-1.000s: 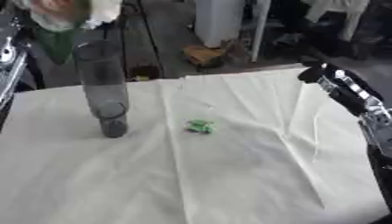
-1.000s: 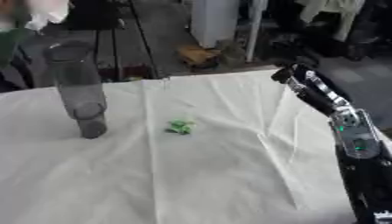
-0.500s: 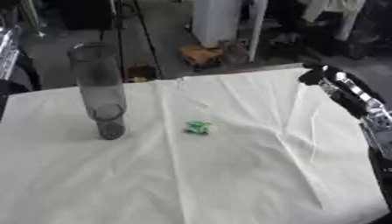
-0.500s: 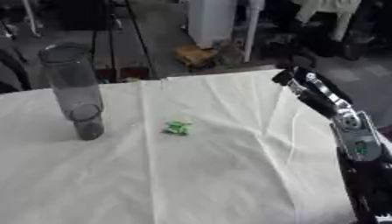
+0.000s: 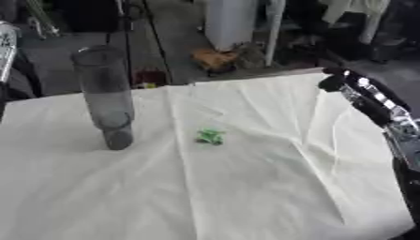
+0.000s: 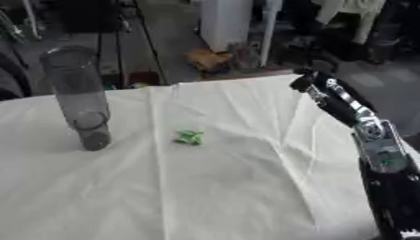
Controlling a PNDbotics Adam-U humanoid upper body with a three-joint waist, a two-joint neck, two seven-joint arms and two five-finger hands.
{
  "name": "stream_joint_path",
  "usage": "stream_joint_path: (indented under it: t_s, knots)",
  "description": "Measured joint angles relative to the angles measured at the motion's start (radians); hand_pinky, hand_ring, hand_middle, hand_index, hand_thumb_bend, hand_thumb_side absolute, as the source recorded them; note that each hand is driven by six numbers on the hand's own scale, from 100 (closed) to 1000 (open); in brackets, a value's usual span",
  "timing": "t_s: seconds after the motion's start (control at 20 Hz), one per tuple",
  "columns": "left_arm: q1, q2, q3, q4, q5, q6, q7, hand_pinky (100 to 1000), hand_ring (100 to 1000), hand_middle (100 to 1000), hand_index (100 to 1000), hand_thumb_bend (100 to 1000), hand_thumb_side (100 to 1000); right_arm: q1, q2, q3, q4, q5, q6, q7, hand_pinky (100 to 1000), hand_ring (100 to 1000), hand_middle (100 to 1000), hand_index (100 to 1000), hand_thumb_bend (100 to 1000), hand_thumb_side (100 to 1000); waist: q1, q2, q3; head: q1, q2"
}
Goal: Arrange flowers into the vase.
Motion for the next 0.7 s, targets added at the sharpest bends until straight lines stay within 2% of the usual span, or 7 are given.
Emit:
stream_joint_path:
  t_s: [0.45,0.7]
  knots:
    - [0.010,-0.017,0.000,0.097,0.183,-0.084,-0.012,100,100,100,100,492,616,0.000,0.000,0.000,0.000,0.000,0.000,0.001,826,784,685,914,100,831,0.002,0.007,-0.009,-0.001,0.000]
    - [0.010,-0.018,0.000,0.098,0.214,-0.103,-0.017,100,100,100,100,492,611,0.000,0.000,0.000,0.000,-0.001,-0.001,0.002,826,784,685,914,100,831,0.002,0.007,-0.008,-0.001,0.000]
